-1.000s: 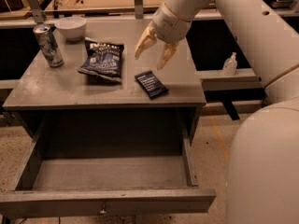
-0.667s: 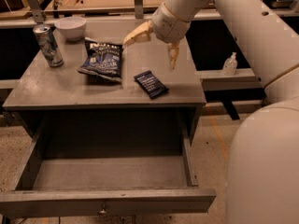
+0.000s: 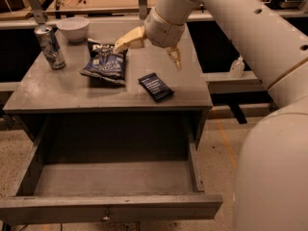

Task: Place rxbar blueberry into top drawer

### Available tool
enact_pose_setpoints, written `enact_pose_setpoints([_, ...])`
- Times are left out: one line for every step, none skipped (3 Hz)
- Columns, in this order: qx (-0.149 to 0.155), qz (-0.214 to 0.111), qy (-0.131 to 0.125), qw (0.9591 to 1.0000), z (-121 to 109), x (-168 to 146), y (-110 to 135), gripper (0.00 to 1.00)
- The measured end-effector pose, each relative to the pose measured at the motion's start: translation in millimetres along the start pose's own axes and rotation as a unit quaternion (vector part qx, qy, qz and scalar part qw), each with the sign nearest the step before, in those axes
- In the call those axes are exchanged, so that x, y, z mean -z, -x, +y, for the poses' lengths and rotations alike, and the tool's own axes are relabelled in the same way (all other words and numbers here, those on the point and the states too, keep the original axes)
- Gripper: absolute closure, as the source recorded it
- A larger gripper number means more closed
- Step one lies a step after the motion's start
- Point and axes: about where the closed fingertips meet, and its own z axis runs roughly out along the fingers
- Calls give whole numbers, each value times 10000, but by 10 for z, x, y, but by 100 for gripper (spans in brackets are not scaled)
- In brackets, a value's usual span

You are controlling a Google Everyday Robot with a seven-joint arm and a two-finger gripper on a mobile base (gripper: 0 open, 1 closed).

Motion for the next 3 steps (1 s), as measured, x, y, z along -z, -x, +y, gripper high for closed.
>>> enact_pose_setpoints([601,-123,420,9972,-31,-92,101,0])
enact_pose_setpoints([997,-184,822,9914,6,-227,117,0])
enact_pose_setpoints([1224,-189,1173,9853,123,-365,66,0])
